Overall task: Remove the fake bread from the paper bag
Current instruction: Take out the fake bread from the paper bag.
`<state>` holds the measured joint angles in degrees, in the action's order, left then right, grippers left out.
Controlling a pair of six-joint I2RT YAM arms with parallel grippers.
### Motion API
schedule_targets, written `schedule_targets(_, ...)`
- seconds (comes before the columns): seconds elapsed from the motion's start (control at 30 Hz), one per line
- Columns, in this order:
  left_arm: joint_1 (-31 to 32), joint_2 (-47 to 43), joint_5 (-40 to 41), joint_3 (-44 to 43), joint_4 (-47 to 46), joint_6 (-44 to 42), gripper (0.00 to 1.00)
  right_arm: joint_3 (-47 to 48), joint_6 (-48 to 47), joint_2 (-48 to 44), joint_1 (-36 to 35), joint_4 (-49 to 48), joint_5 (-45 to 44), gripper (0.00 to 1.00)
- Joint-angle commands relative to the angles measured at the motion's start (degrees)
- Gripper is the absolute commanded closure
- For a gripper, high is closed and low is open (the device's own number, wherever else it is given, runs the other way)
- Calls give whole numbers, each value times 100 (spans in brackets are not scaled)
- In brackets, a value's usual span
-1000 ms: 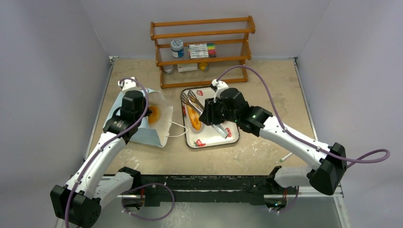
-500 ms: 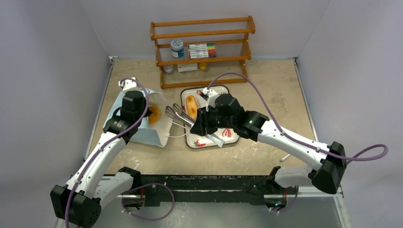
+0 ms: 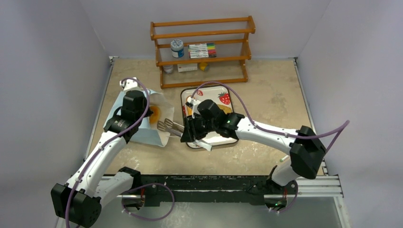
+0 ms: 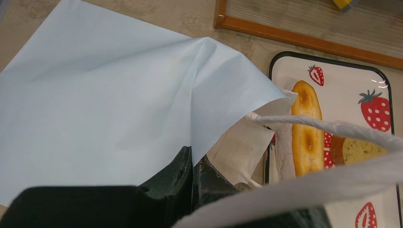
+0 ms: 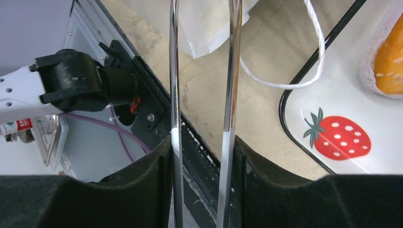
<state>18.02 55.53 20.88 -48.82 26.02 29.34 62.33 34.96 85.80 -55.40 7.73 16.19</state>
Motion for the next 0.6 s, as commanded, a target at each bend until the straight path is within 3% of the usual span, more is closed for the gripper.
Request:
schedule_targets(0.0,-28,-47,-139,-62,-336,-38,100,161,132,250,49,-590,267,54)
schedule_targets(0.57,-27,-42,-336,213,-525,-34,100,648,113,1341,761,-1033,909,52)
